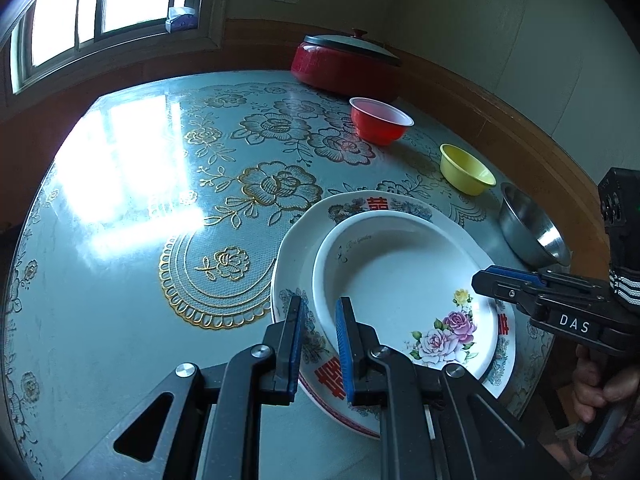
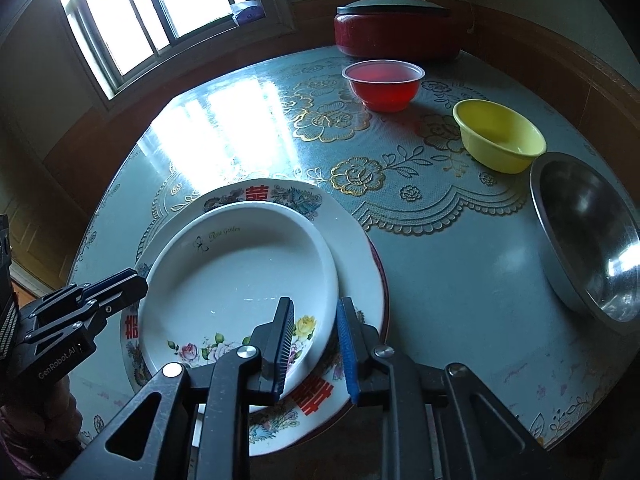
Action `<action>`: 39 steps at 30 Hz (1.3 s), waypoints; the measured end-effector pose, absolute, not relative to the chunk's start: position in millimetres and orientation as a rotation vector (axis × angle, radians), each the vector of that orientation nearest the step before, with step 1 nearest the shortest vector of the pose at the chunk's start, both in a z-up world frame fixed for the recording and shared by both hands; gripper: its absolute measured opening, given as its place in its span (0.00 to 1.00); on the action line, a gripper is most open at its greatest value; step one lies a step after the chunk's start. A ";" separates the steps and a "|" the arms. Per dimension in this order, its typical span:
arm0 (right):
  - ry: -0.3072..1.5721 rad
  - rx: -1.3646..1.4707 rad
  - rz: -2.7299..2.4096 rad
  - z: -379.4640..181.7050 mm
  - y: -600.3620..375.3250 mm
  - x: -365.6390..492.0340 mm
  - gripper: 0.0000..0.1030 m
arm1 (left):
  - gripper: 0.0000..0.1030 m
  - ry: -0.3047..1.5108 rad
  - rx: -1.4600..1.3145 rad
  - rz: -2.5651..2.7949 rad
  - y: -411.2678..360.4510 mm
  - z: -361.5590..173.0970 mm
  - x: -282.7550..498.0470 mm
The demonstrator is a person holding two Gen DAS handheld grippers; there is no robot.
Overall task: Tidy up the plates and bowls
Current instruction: 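Lower the rose-pattern bowl-plate onto the red-character plate with the right tool, then open the right tool and release the rose-pattern bowl-plate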
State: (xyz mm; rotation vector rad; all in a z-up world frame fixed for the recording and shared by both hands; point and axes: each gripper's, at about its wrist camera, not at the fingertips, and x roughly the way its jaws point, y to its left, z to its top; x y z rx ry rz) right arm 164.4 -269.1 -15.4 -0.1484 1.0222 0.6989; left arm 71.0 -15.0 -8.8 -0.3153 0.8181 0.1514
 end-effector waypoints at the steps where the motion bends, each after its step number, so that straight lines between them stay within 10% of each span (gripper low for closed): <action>1: 1.022 -0.142 0.695 -15.3 -270.0 162.9 0.21 | 0.16 0.816 -0.316 0.152 -15.0 -8.7 69.9; 39: 1.045 0.055 0.611 -21.9 -306.9 140.6 0.26 | 0.20 0.741 -0.352 0.115 3.9 2.6 54.3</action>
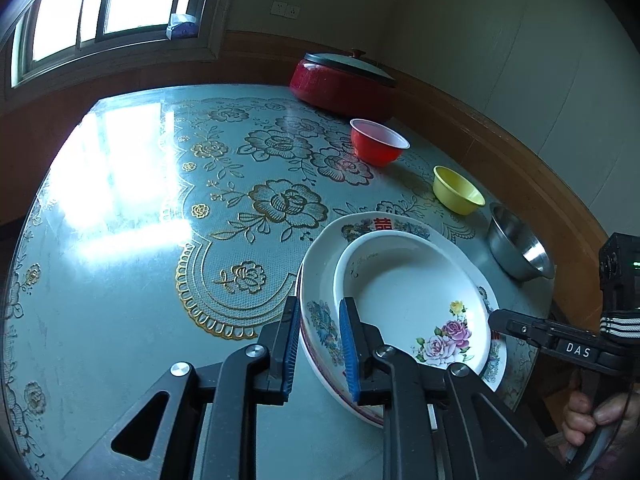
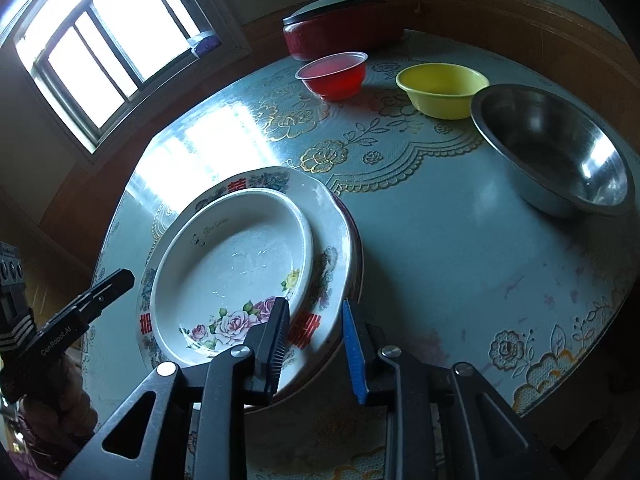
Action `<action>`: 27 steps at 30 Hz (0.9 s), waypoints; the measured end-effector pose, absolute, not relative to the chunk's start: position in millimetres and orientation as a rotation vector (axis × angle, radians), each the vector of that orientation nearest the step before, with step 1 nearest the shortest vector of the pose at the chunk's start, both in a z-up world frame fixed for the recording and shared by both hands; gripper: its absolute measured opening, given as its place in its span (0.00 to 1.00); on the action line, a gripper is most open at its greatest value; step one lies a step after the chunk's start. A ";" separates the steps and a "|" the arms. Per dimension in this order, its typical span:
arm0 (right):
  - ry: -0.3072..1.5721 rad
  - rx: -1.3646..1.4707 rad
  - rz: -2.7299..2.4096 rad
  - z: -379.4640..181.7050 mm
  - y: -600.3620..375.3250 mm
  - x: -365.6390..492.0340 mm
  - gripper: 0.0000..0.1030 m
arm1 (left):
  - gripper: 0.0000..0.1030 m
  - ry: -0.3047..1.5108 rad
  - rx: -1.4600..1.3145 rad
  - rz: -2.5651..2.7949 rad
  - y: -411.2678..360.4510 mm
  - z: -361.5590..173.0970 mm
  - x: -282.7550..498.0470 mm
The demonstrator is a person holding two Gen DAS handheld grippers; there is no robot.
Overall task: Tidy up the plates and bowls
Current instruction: 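Open the right tool and release the rose-pattern bowl-plate, then move the right tool to the steel bowl and grasp its rim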
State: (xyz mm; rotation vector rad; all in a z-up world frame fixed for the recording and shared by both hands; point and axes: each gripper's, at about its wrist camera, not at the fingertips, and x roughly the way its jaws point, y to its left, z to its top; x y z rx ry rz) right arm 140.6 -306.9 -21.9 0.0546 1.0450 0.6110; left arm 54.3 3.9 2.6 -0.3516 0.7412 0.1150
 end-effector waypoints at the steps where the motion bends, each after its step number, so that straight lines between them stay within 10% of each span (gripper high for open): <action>1: 1.048 0.046 0.623 -21.6 -307.0 142.7 0.26 | 0.20 0.733 -0.346 0.117 1.8 4.8 55.1; 27: 0.843 0.229 0.413 37.4 -509.0 290.5 0.29 | 0.29 0.789 -0.279 -0.107 -160.0 15.7 211.5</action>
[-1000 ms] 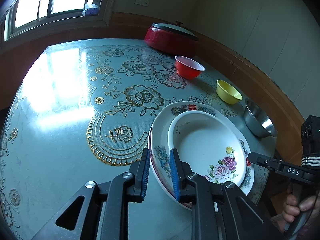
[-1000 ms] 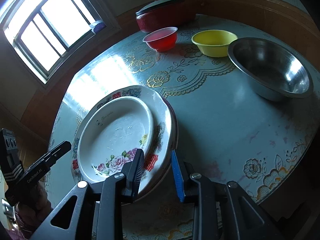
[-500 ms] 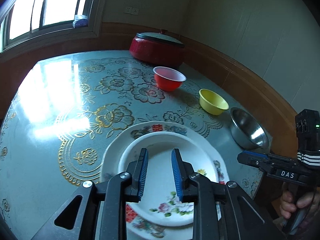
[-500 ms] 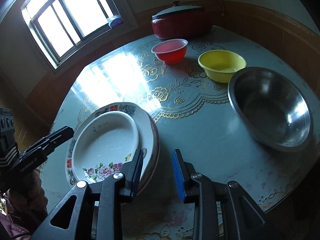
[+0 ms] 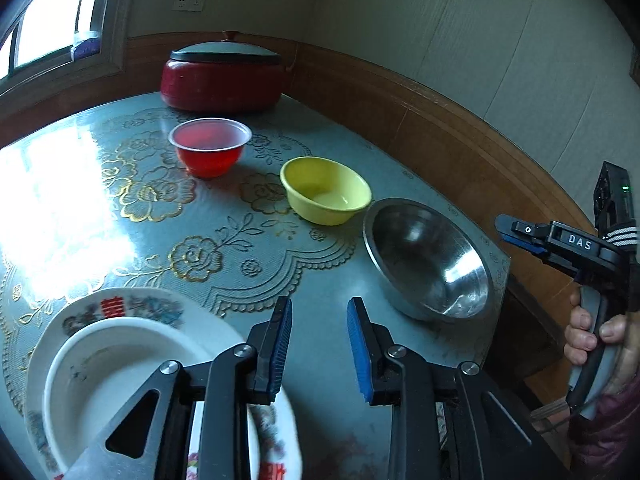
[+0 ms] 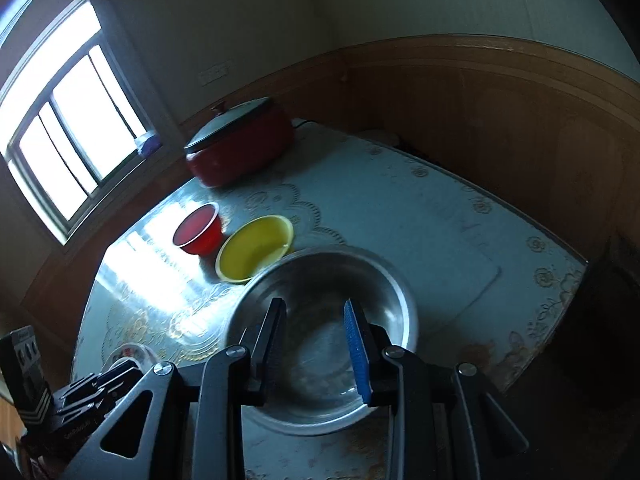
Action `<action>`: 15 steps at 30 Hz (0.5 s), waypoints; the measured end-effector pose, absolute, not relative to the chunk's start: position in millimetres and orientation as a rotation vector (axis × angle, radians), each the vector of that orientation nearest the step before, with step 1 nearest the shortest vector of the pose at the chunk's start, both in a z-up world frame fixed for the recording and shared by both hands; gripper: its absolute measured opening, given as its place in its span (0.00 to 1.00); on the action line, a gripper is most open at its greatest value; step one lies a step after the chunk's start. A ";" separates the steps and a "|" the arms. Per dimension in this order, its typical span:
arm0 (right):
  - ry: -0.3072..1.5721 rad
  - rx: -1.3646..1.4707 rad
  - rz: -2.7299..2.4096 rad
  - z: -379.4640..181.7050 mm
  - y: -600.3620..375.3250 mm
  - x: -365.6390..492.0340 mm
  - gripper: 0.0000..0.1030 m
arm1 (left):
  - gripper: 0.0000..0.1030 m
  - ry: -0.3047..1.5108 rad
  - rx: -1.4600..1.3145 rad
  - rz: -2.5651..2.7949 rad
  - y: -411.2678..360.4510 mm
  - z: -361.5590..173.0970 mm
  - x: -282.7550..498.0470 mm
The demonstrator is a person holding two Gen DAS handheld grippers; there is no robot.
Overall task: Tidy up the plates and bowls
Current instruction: 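Move the right tool to the steel bowl and grasp its rim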
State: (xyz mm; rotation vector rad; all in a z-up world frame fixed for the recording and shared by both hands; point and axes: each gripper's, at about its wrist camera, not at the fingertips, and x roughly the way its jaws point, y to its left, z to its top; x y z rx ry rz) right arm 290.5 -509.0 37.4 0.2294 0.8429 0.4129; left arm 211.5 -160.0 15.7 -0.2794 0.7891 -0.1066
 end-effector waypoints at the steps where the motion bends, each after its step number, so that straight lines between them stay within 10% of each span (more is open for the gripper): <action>1: 0.859 0.246 0.396 32.5 -517.5 299.3 0.29 | 0.29 0.795 -0.279 -0.115 -166.3 14.9 218.0; 15: 1.020 0.266 0.528 -21.4 -535.1 360.2 0.30 | 0.43 0.873 -0.341 -0.106 -216.9 -10.4 280.1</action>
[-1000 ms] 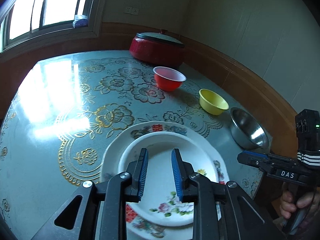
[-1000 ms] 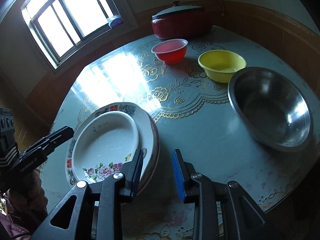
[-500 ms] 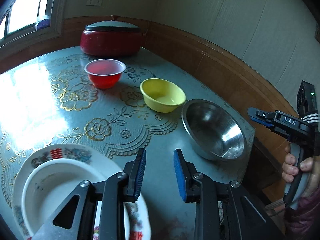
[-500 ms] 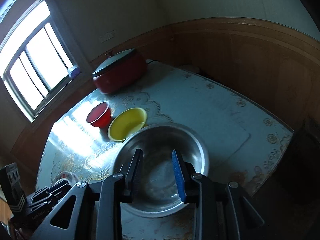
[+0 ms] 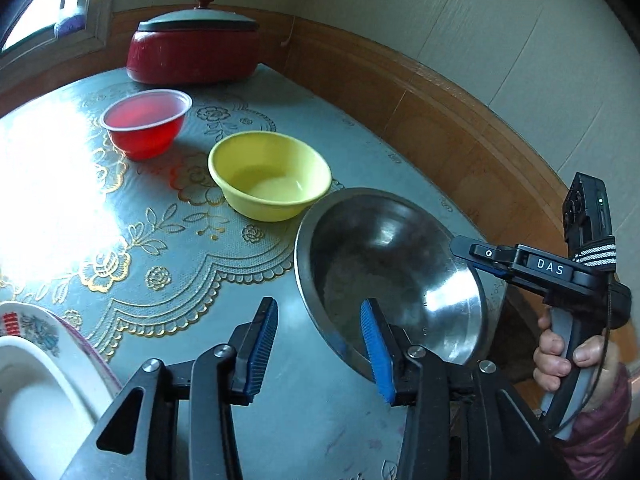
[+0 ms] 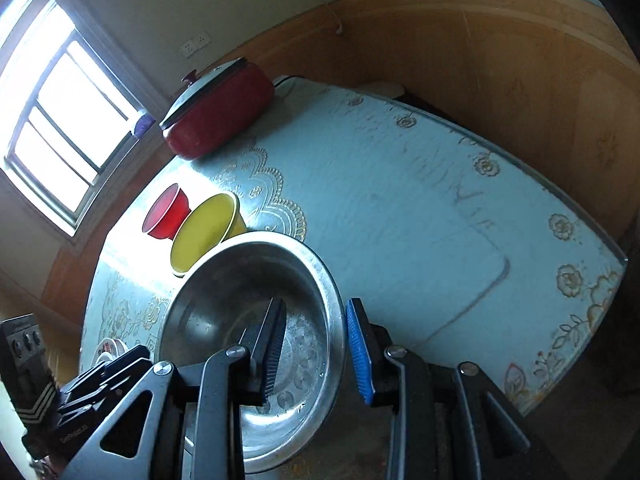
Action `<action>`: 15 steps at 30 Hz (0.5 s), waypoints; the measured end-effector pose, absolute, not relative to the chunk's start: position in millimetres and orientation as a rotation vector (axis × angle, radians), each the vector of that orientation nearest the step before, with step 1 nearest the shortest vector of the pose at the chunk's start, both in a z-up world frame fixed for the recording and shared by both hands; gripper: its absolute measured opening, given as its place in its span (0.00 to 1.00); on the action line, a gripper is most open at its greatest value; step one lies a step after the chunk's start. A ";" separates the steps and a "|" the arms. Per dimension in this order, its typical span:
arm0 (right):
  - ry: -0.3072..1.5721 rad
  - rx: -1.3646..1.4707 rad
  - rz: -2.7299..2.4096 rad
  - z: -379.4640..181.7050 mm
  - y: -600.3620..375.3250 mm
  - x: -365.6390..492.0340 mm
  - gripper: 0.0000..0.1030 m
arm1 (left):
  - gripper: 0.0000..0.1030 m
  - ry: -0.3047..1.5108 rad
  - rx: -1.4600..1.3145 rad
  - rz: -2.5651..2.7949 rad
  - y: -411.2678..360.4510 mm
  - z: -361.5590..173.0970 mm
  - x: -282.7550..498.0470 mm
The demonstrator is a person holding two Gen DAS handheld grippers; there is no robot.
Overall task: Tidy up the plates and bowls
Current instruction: 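Move the right tool to the steel bowl and grasp its rim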
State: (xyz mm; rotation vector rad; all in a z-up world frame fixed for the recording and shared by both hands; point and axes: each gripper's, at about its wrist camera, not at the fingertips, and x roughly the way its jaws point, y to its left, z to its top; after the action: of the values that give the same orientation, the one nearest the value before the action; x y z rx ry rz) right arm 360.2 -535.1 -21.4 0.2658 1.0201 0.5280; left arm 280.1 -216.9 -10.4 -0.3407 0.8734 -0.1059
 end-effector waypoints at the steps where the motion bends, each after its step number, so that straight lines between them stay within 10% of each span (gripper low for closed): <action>1: 1.026 0.260 0.541 -23.7 -534.0 362.2 0.30 | 0.42 0.877 -0.343 -0.103 -218.3 -12.3 282.6; 15: 1.046 0.130 0.631 -40.1 -508.7 368.4 0.16 | 0.22 0.905 -0.315 -0.043 -227.7 -26.8 284.5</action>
State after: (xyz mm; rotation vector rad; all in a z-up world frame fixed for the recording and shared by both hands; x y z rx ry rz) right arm 368.4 -508.7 -40.1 0.1302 1.0459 0.6308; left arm 284.5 -227.7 -26.8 -0.3150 0.9052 -0.0433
